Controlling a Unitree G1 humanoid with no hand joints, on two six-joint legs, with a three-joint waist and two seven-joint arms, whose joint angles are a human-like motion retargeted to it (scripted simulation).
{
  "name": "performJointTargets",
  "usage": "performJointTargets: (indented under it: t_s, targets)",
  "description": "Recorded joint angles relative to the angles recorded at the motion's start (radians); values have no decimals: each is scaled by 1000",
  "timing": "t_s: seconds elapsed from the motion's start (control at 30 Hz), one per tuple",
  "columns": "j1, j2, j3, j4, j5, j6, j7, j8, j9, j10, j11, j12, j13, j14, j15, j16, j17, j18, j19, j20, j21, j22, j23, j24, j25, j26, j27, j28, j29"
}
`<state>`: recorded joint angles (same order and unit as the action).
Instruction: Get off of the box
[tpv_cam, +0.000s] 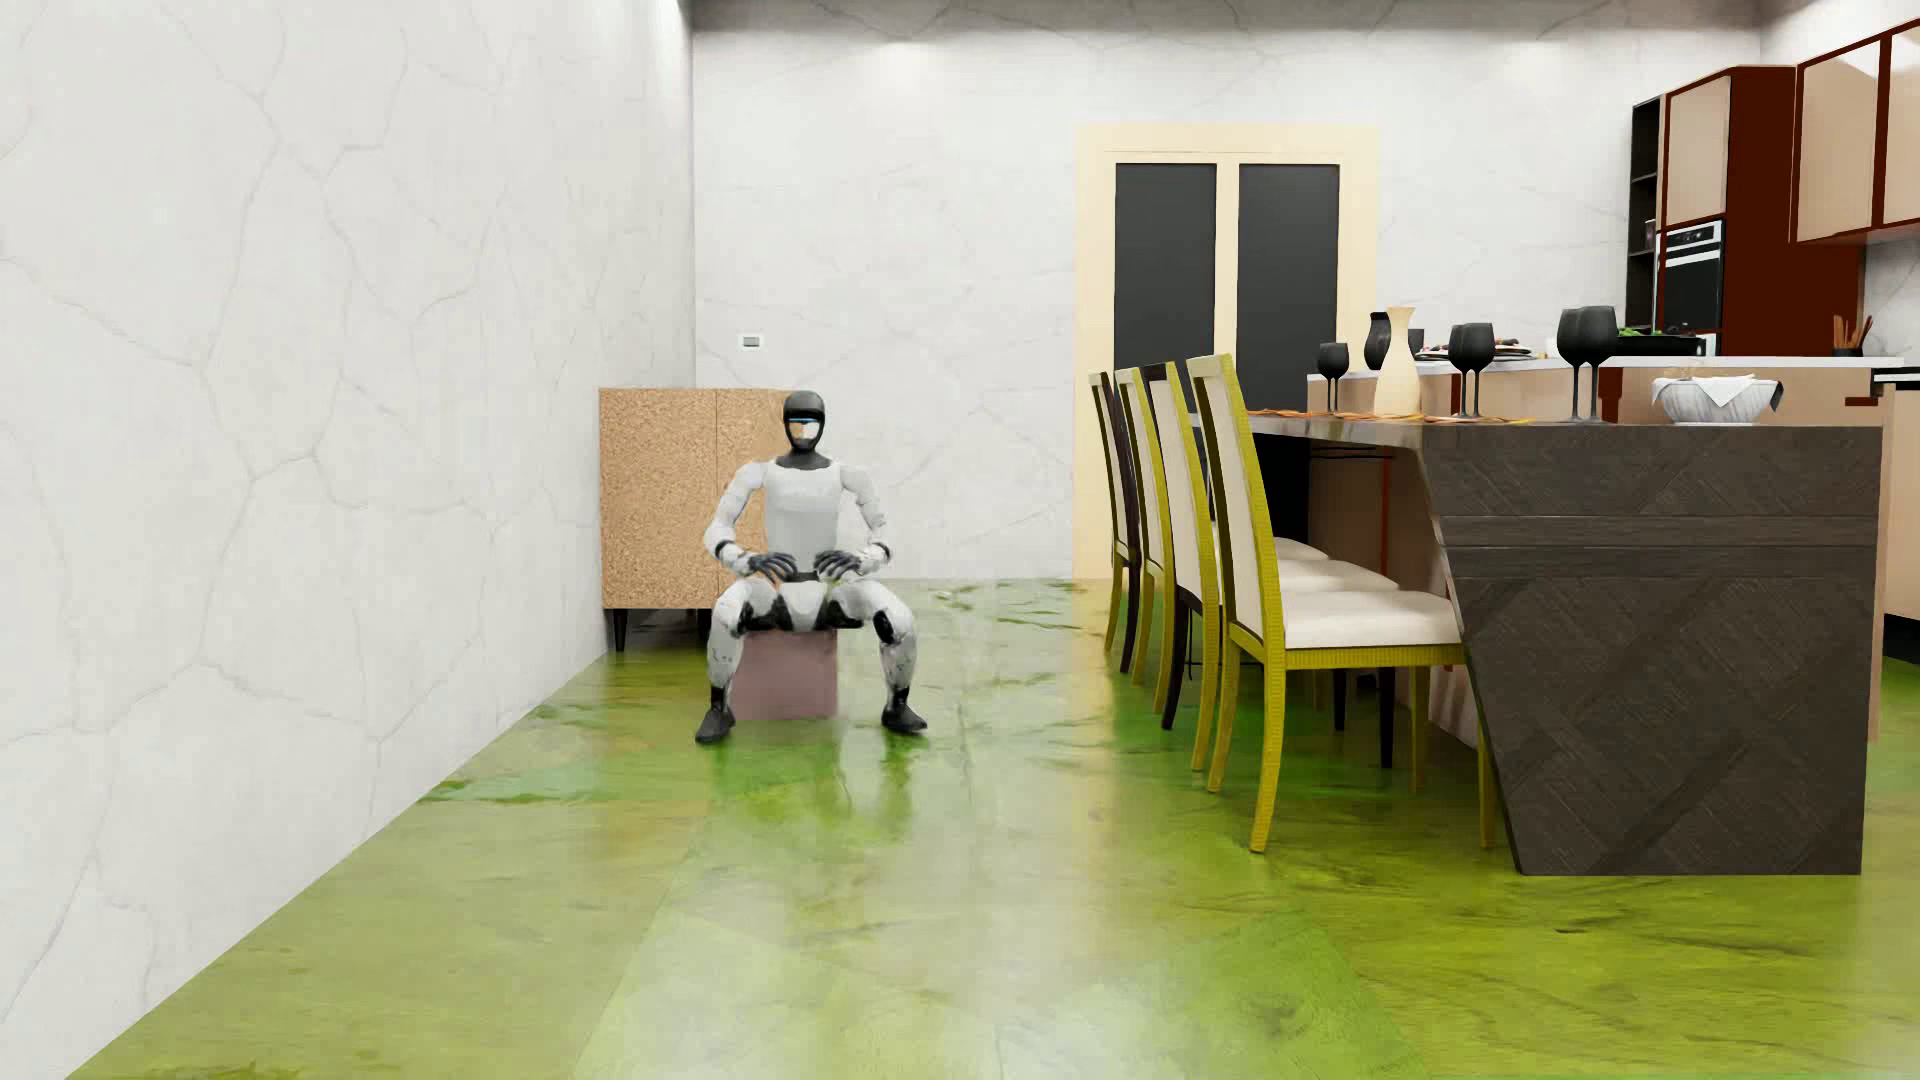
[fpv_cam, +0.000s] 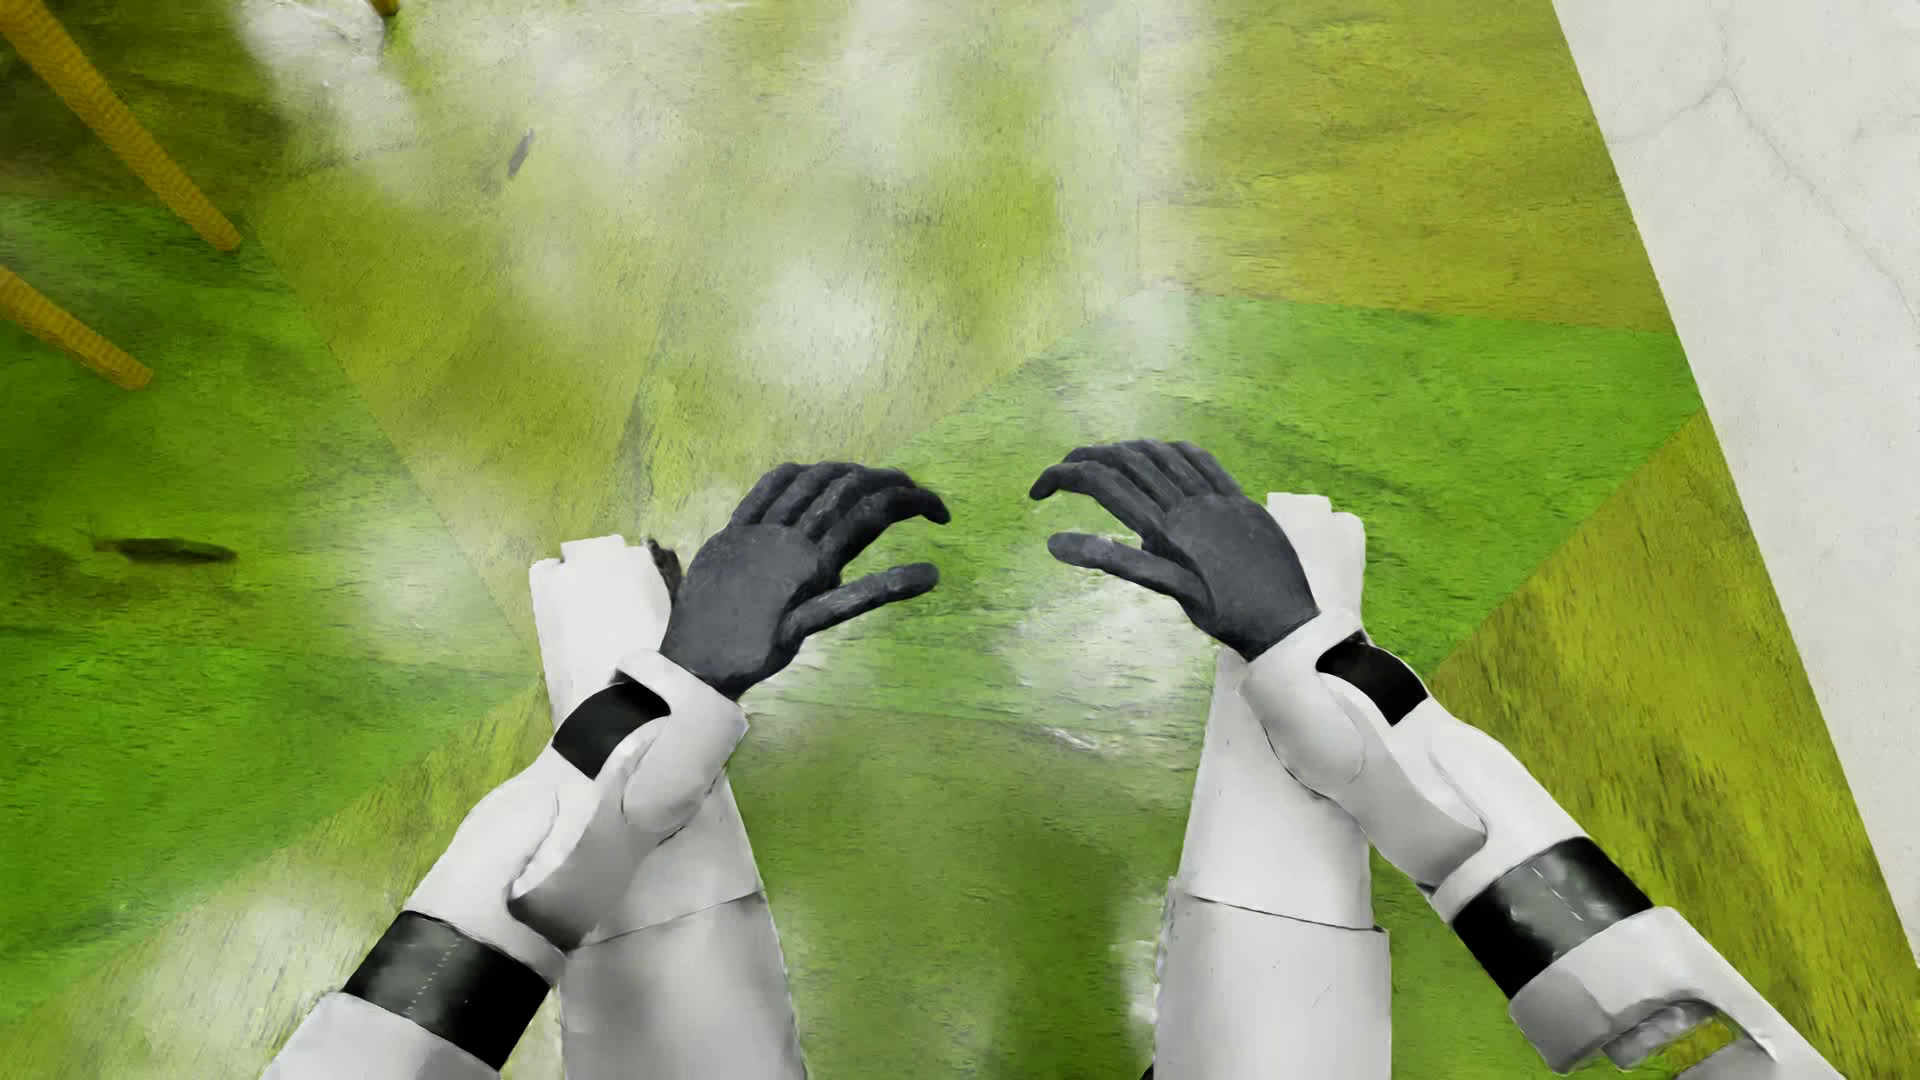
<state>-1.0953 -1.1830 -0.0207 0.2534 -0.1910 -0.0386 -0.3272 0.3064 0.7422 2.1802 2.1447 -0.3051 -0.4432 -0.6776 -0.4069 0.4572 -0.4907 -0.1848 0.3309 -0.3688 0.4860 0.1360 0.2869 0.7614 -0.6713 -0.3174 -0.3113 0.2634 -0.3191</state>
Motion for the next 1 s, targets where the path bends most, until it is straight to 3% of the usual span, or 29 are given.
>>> performJointTargets:
  t_s: [0.03, 0.07, 0.13, 0.2, 0.23, 0.3, 0.33, 0.37, 0.4, 0.43, 0.47, 0.5, 0.57, 0.6, 0.67, 0.7, 0.73, 0.77, 0.8, 0.83, 0.87, 0.9, 0.93, 0.97, 1.0]
  targets:
    - [-25, -18, -2, 0, 0, -1, -7, 3, 7, 9, 2, 8, -2, -13, 3, 9, -10, 21, 15, 18, -14, -43, -46, 6, -19, -9, -4, -14, 30]
    - [-43, -35, -4, -2, -2, -8, -16, 5, 24, 20, 3, 3, -3, -15, 6, 32, -18, 2, 22, 31, -27, -101, -80, -14, -19, -18, -21, -43, 45]
    - [-84, -66, 0, 8, -1, 0, -31, -4, 54, 55, 3, 24, 25, -27, 9, 57, -47, 9, 22, 44, -53, -212, -184, -28, -10, -10, -15, -47, 32]
    - [-78, -87, 3, 5, -3, -14, -27, 6, 110, 57, 4, 38, 57, -27, 10, 100, -70, 5, 32, 9, -59, -301, -281, -50, -15, -1, 19, -15, -32]
    - [-67, -98, -7, 13, 4, -25, -14, 7, 152, 48, 1, 41, 63, -55, 17, 125, -84, 18, 31, 19, -50, -366, -357, -50, -14, 27, 50, 5, -71]
    - [-117, -127, -10, 14, 14, -29, -48, 3, 233, 62, 6, 75, 89, -54, 1, 186, -135, -10, 36, 2, -39, -525, -501, -85, -2, 35, 88, 58, -194]
    - [-161, -174, -15, 16, 14, -34, -59, 9, 257, 69, 13, 94, 90, -57, -4, 209, -170, -9, 41, -5, -37, -596, -578, -100, 24, 47, 61, 122, -193]
    - [-216, -226, -14, 5, 11, -32, -74, 17, 275, 73, 12, 126, 111, -59, -10, 207, -185, -3, 39, -12, -64, -655, -620, -83, 20, 60, 99, 106, -288]
    - [-272, -248, 3, -22, -3, 6, -97, 34, 287, 66, 3, 190, 142, -39, -20, 195, -216, 9, 49, -31, -93, -714, -635, -38, 2, 54, 119, 77, -333]
    - [-318, -278, 8, -44, -14, 35, -88, 25, 287, 50, -19, 222, 134, -38, -21, 180, -281, 32, 36, -35, -96, -696, -663, -19, -20, 59, 81, 131, -276]
    - [-319, -286, 8, -50, -6, 37, -58, 8, 282, 18, -46, 208, 112, -43, -22, 179, -314, 71, 18, -4, -94, -680, -673, -28, -19, 51, 64, 109, -248]
    - [-292, -265, 14, -64, -1, 43, -31, -22, 276, -19, -89, 174, 91, -48, -31, 163, -335, 109, 6, -4, -68, -643, -653, -30, 15, 25, 45, 108, -265]
    - [-216, -199, 18, -63, 18, 45, 6, -44, 238, -102, -176, 139, 55, -72, -44, 127, -299, 151, -3, -9, -8, -548, -543, -15, 20, 48, 66, 146, -270]
    - [-183, -166, 12, -74, 26, 44, 13, -49, 203, -155, -235, 120, 33, -72, -54, 95, -272, 169, -4, -22, 37, -459, -472, -24, 15, 46, 44, 122, -225]
    - [-82, -65, 9, -81, 33, 51, 42, -69, 144, -290, -372, 62, -10, -71, -64, 56, -194, 208, -1, -98, 103, -256, -287, -10, 1, 82, 88, 131, -196]
    - [-25, -11, 2, -88, 33, 47, 61, -68, 103, -367, -448, 51, -23, -50, -66, 31, -148, 213, 0, -126, 128, -122, -182, -8, 5, 66, 35, 143, -127]
    - [44, 48, 3, -84, 34, 47, 86, -94, 70, -447, -522, 28, -38, -57, -59, 8, -121, 225, -11, -137, 147, -8, -83, -23, 19, 78, 55, 160, -89]
    - [115, 111, 9, -93, 21, 41, 109, -98, 31, -539, -603, 2, -44, -39, -58, -12, -93, 235, -6, -173, 171, 117, 37, -55, 29, 60, 23, 140, -26]
    - [202, 188, 17, -83, 22, 29, 157, -139, -7, -626, -688, -8, -48, -33, -39, -39, -66, 247, -28, -201, 204, 248, 154, -47, 42, 100, 35, 165, 23]
    - [299, 271, 23, -81, 21, 27, 183, -165, -46, -725, -774, -16, -49, -27, -30, -64, -30, 249, -35, -218, 226, 341, 280, -51, 88, 119, 11, 157, 78]
    - [397, 368, 36, -111, 16, 30, 205, -177, -84, -826, -867, -17, -29, -11, -25, -91, -19, 272, -50, -238, 235, 385, 386, -53, 117, 96, 15, 164, 90]
    - [513, 482, 28, -135, 19, 9, 235, -195, -118, -937, -959, -3, 1, 1, -25, -86, 10, 273, -89, -230, 243, 388, 439, -63, 115, 44, 36, 129, 56]
    - [579, 563, 47, -162, 29, 34, 244, -217, -171, -1027, -1034, -1, 48, 18, -3, -104, 0, 279, -98, -233, 195, 329, 456, -45, 116, 0, 15, 67, 32]
    - [658, 632, 32, -213, 11, 21, 227, -193, -221, -1139, -1081, 9, 99, 41, 19, -94, 11, 323, -107, -233, 156, 277, 434, -40, 137, -10, 30, 33, 5]
    - [762, 706, 27, -246, 12, 29, 230, -196, -259, -1252, -1101, 12, 142, 63, 77, -104, 9, 308, -94, -240, 92, 227, 403, -58, 170, -35, 9, -3, 38]
